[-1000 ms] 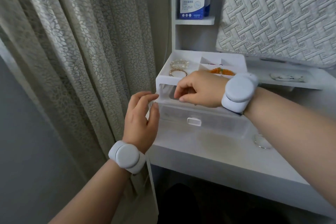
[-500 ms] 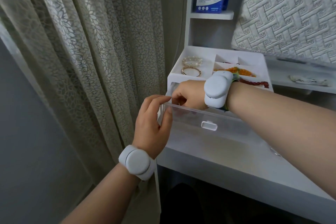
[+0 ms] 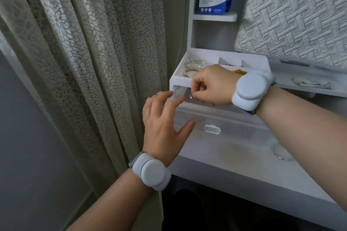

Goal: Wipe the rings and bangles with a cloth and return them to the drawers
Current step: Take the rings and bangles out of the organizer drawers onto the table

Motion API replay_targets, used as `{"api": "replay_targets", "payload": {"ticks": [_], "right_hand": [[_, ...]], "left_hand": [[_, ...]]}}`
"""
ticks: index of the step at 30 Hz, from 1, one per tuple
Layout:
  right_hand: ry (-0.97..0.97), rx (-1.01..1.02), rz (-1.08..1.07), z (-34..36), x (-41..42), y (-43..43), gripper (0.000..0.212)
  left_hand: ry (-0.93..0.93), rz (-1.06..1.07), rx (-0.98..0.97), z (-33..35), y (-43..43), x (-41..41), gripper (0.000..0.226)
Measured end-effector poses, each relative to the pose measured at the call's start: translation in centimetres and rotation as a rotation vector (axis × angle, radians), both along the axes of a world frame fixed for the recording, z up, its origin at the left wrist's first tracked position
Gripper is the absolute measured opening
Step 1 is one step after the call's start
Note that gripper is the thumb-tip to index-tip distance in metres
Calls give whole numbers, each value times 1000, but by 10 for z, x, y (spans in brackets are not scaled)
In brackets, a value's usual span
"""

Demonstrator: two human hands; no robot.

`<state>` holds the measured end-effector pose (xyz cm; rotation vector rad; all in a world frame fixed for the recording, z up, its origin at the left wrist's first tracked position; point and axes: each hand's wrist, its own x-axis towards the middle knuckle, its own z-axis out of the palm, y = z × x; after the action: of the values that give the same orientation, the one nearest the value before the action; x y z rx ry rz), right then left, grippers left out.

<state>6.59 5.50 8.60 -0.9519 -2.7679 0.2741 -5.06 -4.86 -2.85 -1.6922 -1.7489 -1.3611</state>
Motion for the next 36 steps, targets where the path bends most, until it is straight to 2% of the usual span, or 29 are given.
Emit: {"api": "replay_targets", "payload": {"ticks": [4,14,18,25,31,36], "right_hand": [[138,48,-60,7,30,1,5],[335,62,-207,1,92,-2,12],[403,74,-243,-4,114,-6,7],[559,123,-353,-23,141,-11,7],[610,155,-537,-55,165,-10,10],[521,80,-674,-87,188,-4,15]], "left_hand": [[88,7,9,1,2,22,48],[84,-45,14,-2,14,46,42],[94,-54,8,0,22,51,38],[100,-35,-16,2,45,53,46],[80,22,-83,3,69,61,66],[51,66,-111,2,81,63,73]]}}
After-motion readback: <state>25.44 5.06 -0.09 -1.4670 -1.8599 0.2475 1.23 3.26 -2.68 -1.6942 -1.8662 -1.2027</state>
